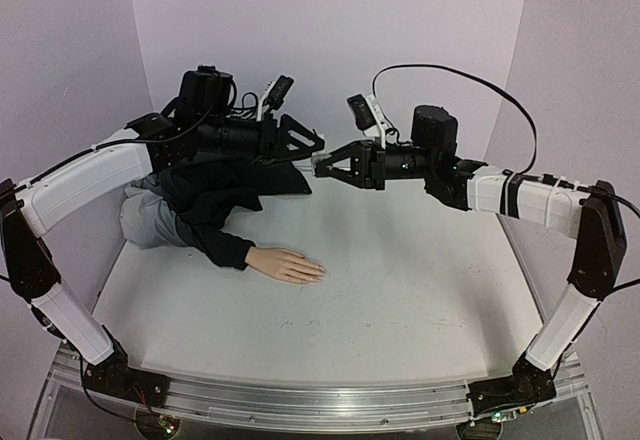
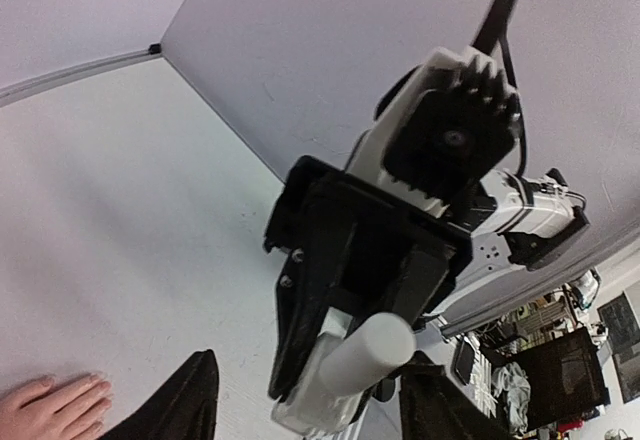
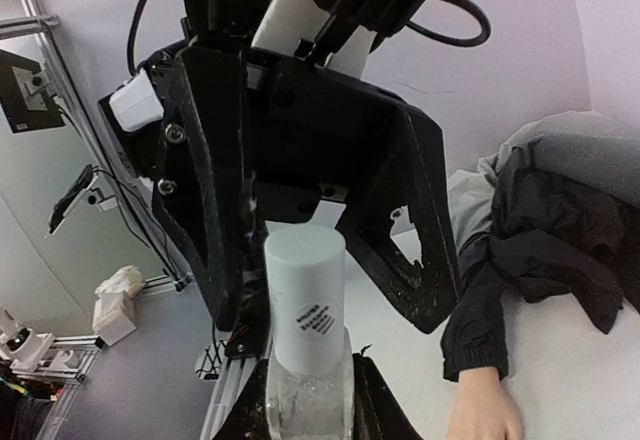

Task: Paint the nails

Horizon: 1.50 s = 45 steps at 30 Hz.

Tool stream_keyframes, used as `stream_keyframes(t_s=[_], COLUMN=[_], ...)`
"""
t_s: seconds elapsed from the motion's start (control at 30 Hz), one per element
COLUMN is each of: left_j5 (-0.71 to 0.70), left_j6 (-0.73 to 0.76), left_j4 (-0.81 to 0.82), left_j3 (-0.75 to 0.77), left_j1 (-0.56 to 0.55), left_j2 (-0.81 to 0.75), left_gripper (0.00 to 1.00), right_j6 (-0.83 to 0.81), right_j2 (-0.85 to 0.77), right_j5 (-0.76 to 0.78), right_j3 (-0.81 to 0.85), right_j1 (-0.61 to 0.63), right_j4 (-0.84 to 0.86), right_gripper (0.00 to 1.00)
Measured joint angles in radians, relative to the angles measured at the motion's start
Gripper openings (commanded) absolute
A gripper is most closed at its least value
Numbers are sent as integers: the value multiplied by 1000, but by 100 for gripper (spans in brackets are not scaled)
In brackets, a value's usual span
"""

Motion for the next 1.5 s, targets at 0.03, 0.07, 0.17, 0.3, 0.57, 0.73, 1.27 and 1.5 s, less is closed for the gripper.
stream_keyframes(t_s=[0.03, 0.07, 0.17, 0.3, 0.57, 0.73, 1.27, 1.5], left_j5=[21, 33, 56, 57, 51, -30, -317, -264], left_j6=[6, 11, 27, 43, 86, 112, 84, 88], left_j4=[8, 21, 45, 53, 63, 58, -7, -68], left_j3=[4, 7, 11, 11, 16, 16, 66, 65], left_j1=[-4, -10, -29, -43, -42, -40, -55, -42], left_j2=[0, 0, 0, 0, 0, 1, 23, 22], left_gripper=[54, 52, 47, 34, 3, 0, 48, 83], right_j6=[14, 26, 50, 71, 96, 89, -402, -375], right_j2=[6, 11, 25, 29, 29, 22, -31, -31], right_j5=[-19, -36, -76, -101, -106, 7, 1415, 1048], right_j3=[4, 5, 6, 7, 11, -2, -26, -6], right_j1=[1, 3, 13, 23, 18, 20, 380, 229], right_j4=[10, 21, 45, 61, 70, 67, -20, -47], right_gripper=[0, 0, 0, 0, 0, 0, 0, 0])
